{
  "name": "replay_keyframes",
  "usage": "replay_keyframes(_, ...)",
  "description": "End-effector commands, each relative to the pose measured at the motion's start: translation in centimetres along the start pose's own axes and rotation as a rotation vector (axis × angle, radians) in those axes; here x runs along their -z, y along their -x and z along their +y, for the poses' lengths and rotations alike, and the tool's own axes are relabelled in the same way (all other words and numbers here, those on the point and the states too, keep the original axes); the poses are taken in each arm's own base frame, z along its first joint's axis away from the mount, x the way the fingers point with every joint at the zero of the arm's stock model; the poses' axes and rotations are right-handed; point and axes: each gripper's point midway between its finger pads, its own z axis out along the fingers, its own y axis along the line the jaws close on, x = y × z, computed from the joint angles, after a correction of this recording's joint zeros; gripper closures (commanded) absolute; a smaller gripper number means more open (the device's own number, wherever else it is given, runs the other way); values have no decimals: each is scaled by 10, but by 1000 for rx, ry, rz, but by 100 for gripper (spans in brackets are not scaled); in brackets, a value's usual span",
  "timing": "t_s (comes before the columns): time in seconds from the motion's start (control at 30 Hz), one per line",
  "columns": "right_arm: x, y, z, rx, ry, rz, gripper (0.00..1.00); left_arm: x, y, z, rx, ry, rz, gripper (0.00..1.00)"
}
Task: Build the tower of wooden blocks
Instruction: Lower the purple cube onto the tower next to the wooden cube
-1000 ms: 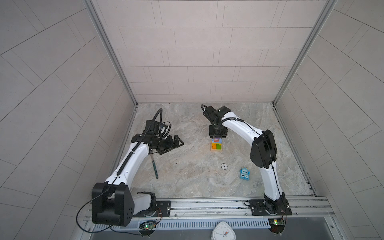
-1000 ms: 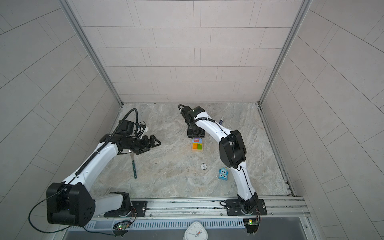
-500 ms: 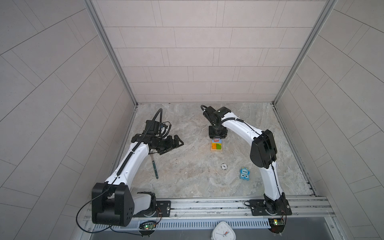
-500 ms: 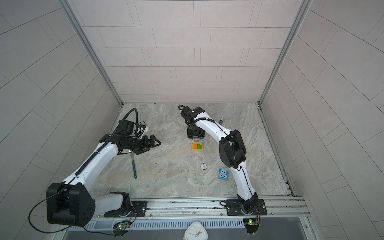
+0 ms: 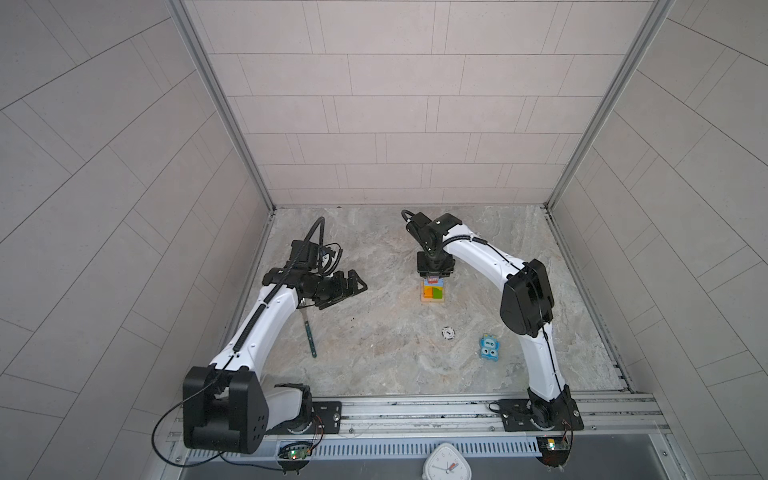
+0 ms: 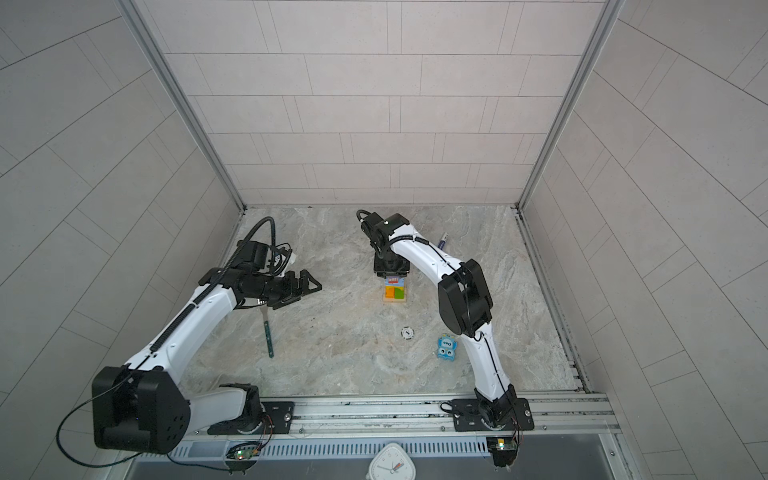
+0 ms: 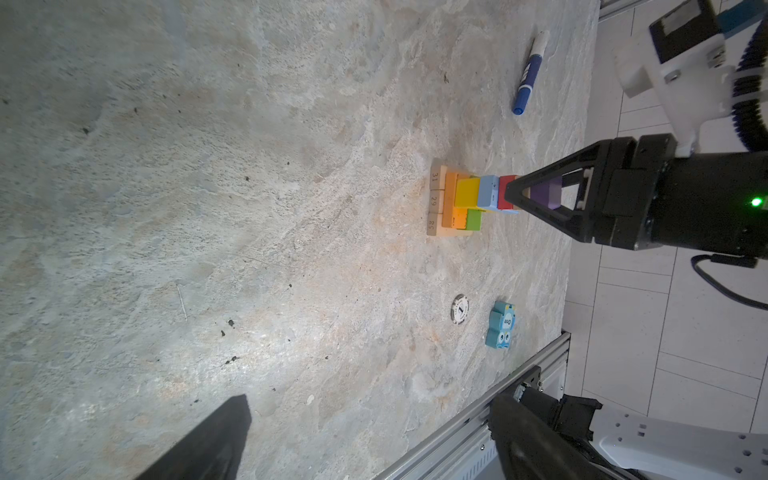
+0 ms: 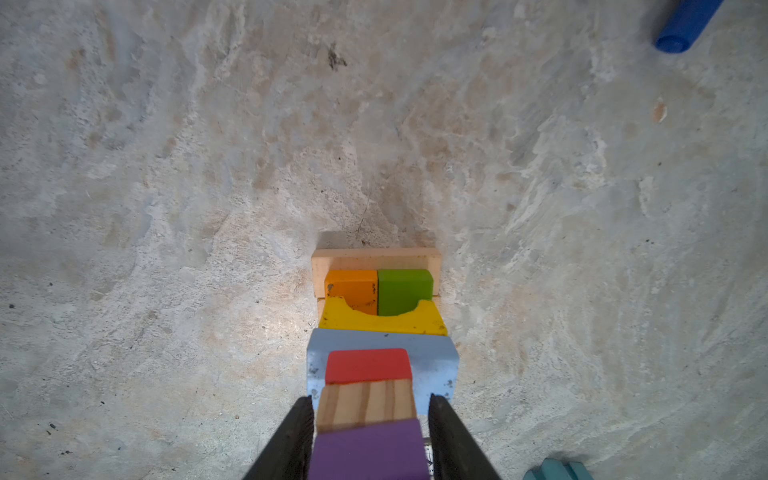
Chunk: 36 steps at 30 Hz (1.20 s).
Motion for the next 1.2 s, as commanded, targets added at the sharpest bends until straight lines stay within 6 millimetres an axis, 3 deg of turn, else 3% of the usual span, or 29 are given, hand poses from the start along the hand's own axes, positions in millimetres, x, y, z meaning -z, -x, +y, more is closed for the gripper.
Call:
replay_keyframes(0.0,-11,-5,-5,4,-32,32,54,2,-3,-2,-20,-2,-6,3)
replay_keyframes(1.17,-13,-6,-8,-3,-30,29,62,2,-2,-1,-21,4,-7,3)
